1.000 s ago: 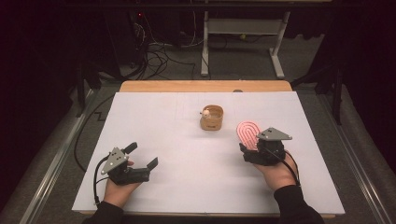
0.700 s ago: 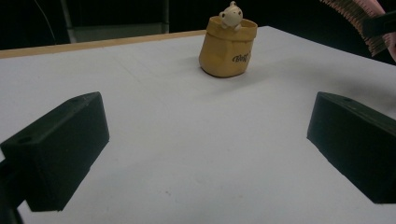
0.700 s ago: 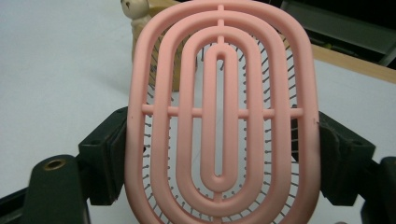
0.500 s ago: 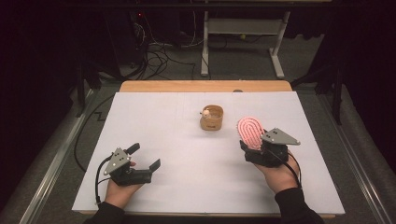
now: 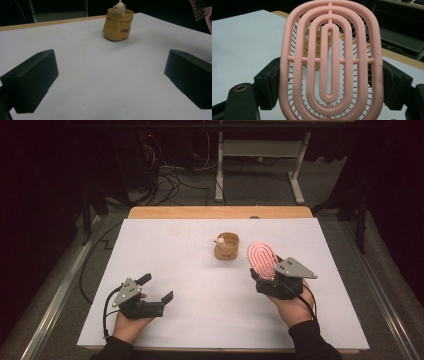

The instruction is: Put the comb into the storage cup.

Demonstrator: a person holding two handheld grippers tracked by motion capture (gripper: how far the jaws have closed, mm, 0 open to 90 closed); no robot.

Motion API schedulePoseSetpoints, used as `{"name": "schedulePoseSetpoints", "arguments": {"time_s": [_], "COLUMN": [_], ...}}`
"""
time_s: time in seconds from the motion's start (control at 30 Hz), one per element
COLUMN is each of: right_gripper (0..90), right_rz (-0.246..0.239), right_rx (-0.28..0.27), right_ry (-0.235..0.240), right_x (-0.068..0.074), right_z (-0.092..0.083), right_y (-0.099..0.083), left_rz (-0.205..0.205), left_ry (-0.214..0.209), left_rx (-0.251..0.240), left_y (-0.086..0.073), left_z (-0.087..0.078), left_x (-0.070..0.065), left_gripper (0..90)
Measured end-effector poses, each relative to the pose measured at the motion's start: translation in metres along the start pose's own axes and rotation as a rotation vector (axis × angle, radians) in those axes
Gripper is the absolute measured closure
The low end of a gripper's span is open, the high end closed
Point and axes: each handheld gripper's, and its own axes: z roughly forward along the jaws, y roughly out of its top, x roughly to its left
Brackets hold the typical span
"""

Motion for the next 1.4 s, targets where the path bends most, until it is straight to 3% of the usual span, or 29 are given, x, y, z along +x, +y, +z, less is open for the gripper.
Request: {"name": "schedulePoseSetpoints", "arguments": {"time_s": [0.6,0.9,1.0,1.17,1.3,1.4], "right_gripper": [20.4,20.4,20.4,20.4,20.4,20.4], "right_rz": [-0.007,-0.017,-0.050,-0.052,-0.072,-0.075], "right_rx": [-0.082,-0.133,-0.158,-0.198,-0.214,-0.218], "right_ry": [0.058,0.084,0.095,0.113,0.113,0.104], "right_x": [0.031,0.046,0.053,0.055,0.057,0.056], "right_z": [0.028,0.032,0.029,0.023,0.018,0.016], "right_y": [0.004,0.002,0.001,0.003,0.004,0.002], "left_rz": [0.014,0.020,0.027,0.015,0.026,0.023], "left_ry": [-0.013,-0.012,-0.013,-0.025,-0.025,-0.054], "left_rx": [0.022,0.039,0.044,0.055,0.049,0.044], "left_y": [0.000,0.004,0.010,0.018,0.031,0.044], "left_z": [0.002,0.007,0.010,0.017,0.029,0.044], "left_x": [-0.004,-0.009,-0.013,-0.018,-0.024,-0.029], "left_gripper": [0.0,0.0,0.0,0.0,0.0,0.0]}}
